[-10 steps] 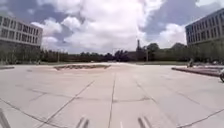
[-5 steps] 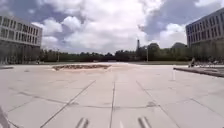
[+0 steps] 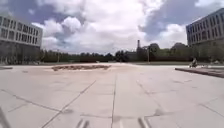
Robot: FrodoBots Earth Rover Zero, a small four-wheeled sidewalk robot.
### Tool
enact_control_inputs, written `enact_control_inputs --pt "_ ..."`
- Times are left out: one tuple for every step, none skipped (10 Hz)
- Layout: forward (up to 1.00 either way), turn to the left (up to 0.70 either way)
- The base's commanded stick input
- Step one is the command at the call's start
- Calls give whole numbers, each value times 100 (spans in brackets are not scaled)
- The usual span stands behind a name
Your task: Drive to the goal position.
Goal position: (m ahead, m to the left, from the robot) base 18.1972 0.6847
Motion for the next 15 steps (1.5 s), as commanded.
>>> enact_control_inputs --pt "50 -3" --pt "50 0" --pt "50 0" --pt "50 0" --pt "50 0" --pt "50 0" --pt "50 0" --pt "50 0" --pt "50 0" --pt "50 0" --pt "50 0" --pt "50 0" --pt "50 0" --pt "50 0" --pt "50 0"
